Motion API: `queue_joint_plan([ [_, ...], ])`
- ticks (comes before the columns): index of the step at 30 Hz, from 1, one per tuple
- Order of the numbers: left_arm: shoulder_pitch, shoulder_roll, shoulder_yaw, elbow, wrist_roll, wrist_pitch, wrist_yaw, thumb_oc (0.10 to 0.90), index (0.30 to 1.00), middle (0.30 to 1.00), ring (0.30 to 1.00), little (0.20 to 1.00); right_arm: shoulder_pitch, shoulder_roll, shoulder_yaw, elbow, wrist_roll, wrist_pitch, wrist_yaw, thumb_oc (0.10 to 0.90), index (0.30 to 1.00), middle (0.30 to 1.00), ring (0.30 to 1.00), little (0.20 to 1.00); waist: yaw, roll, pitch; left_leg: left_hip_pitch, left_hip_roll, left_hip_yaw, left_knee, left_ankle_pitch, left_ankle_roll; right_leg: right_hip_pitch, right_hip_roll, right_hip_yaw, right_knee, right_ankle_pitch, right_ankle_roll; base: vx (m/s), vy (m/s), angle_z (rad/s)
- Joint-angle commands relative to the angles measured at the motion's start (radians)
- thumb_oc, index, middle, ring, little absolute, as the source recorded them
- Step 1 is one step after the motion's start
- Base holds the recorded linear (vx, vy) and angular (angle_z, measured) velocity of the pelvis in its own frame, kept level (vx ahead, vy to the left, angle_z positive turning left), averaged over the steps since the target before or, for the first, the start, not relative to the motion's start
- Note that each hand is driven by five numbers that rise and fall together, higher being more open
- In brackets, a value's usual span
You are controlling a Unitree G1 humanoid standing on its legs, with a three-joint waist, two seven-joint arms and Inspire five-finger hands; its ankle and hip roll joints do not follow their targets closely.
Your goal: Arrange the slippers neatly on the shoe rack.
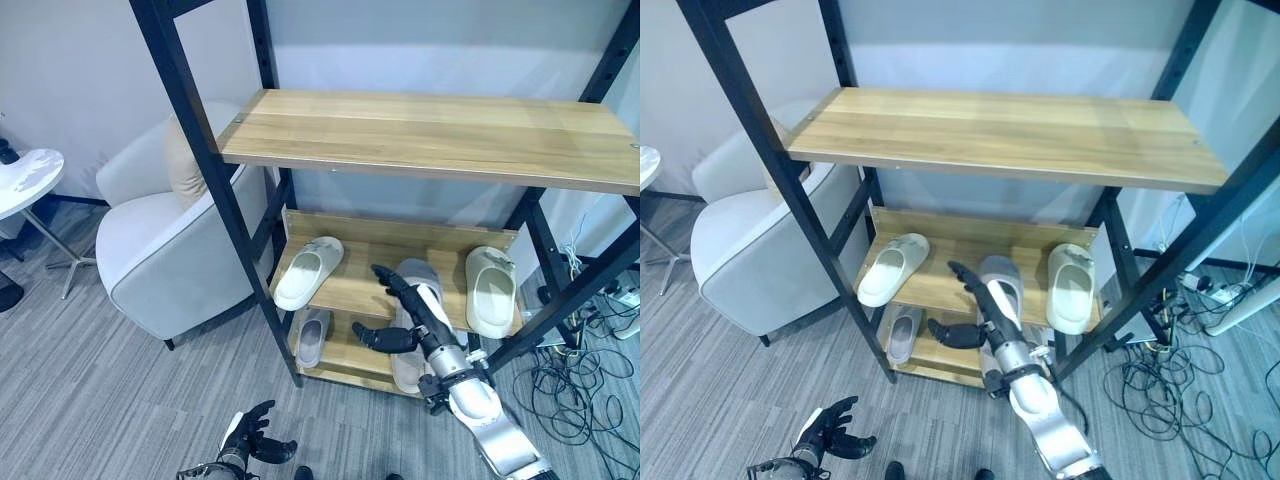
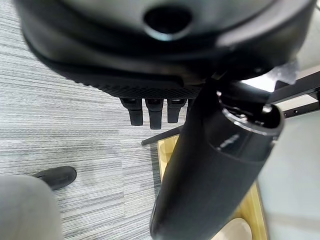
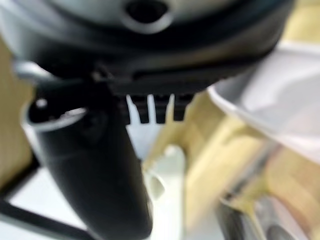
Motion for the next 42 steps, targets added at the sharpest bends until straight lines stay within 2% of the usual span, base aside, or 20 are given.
queue_joint_plan([
  [1,-0.074,-0.005,-0.035,0.017,0.035,-0.067,0.015,0.800,0.900,0.900,0.900,0.900,-0.095,-0.019,-0.062,-0.142,-0.060,-0.118,-0.083,0.800,0.900,0.900,0.900,0.900,0.015,0.012,-0.062,-0.029,-0.012,-0.072,0.006,-0.030,-0.044,0.017,-0.013,0.026,0.012,-0.063,0.087,0.00,0.000,0.00],
  [9,-0.056,-0.008,-0.032,0.015,0.056,-0.073,0.010,0.800,0.900,0.900,0.900,0.900,-0.095,-0.118,-0.151,-0.148,-0.271,-0.092,-0.175,0.800,0.900,0.900,0.900,0.900,0.013,0.004,-0.068,-0.026,-0.011,-0.074,0.006,-0.036,-0.043,0.021,-0.012,0.027,0.012,-0.066,0.090,0.04,0.014,0.00],
  [14,-0.048,-0.008,-0.031,0.020,0.063,-0.072,0.003,0.800,0.900,0.900,0.900,0.900,-0.080,-0.153,-0.191,-0.131,-0.324,-0.069,-0.203,0.800,0.900,0.900,0.900,0.900,0.012,-0.001,-0.069,-0.027,-0.010,-0.076,0.006,-0.038,-0.040,0.017,-0.012,0.030,0.012,-0.064,0.093,0.03,0.009,0.00],
  [22,-0.036,-0.005,-0.026,-0.002,0.061,-0.066,-0.012,0.800,0.900,0.900,0.900,0.900,-0.031,-0.204,-0.233,-0.139,-0.351,-0.050,-0.185,0.800,0.900,0.900,0.900,0.900,-0.005,-0.008,-0.067,-0.032,-0.007,-0.070,0.006,-0.044,-0.037,0.005,-0.011,0.045,0.012,-0.062,0.096,0.02,0.001,0.00],
  [33,-0.022,-0.007,-0.026,-0.019,0.068,-0.066,-0.011,0.800,0.900,0.900,0.900,0.900,-0.020,-0.244,-0.230,-0.102,-0.425,-0.027,-0.191,0.800,0.900,0.900,0.900,0.900,-0.017,-0.006,-0.064,-0.029,-0.004,-0.071,0.006,-0.053,-0.034,0.003,-0.008,0.063,0.012,-0.066,0.097,0.01,-0.001,-0.02],
  [42,-0.013,0.003,-0.025,-0.015,0.060,-0.062,-0.007,0.800,0.900,0.900,0.900,0.900,-0.086,-0.257,-0.199,-0.030,-0.414,0.004,-0.207,0.800,0.900,0.900,0.900,0.900,0.001,-0.009,-0.038,-0.067,-0.006,-0.086,0.006,-0.034,-0.036,-0.032,-0.007,0.056,0.012,-0.057,0.096,0.00,0.000,0.00],
])
